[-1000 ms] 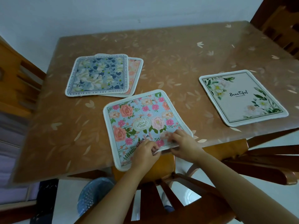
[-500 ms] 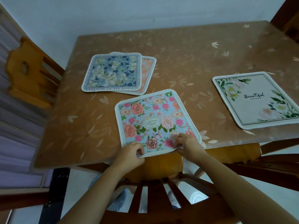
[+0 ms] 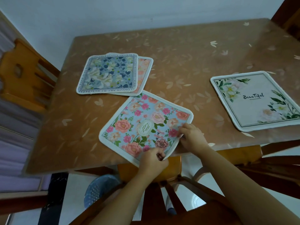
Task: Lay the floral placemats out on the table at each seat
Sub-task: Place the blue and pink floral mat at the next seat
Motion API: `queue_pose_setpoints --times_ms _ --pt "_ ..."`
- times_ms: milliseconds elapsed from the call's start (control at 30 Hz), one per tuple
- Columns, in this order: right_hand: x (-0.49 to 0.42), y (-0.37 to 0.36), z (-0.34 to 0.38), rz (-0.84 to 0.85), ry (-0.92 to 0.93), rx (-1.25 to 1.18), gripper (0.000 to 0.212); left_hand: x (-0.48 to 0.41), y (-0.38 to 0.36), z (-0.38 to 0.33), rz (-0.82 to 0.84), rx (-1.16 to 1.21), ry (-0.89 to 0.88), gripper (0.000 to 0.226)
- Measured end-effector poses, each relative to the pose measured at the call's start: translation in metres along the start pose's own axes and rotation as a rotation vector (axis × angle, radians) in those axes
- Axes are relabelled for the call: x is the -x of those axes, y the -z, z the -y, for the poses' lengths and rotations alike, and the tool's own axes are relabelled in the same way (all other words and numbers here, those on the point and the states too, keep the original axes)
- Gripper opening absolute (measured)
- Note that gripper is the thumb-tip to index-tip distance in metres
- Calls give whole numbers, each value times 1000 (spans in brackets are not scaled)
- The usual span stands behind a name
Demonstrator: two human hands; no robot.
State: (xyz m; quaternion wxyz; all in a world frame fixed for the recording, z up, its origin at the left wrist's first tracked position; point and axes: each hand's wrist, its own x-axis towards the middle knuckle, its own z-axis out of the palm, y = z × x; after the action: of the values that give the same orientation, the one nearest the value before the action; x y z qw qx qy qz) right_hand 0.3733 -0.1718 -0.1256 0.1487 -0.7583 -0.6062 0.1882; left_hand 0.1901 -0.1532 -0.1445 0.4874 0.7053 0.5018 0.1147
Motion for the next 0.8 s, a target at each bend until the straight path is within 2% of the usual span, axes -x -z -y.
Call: queue_pose_setpoints --times_ms 200,300,467,633,800 --pt "21 7 0 85 157 -29 8 -13 -21 -21 -25 -15 -23 30" --pt "19 9 -1 101 149 -47 9 -10 -14 -19 20 -81 -105 19" --pt "17 9 -7 123 120 -54 11 -1 14 -2 82 -274 -266 22" --pt "10 12 -16 87 87 -1 12 -1 40 22 40 -420 -371 18" --pt "12 24 -23 86 80 155 15 -8 56 41 -38 -527 -350 11"
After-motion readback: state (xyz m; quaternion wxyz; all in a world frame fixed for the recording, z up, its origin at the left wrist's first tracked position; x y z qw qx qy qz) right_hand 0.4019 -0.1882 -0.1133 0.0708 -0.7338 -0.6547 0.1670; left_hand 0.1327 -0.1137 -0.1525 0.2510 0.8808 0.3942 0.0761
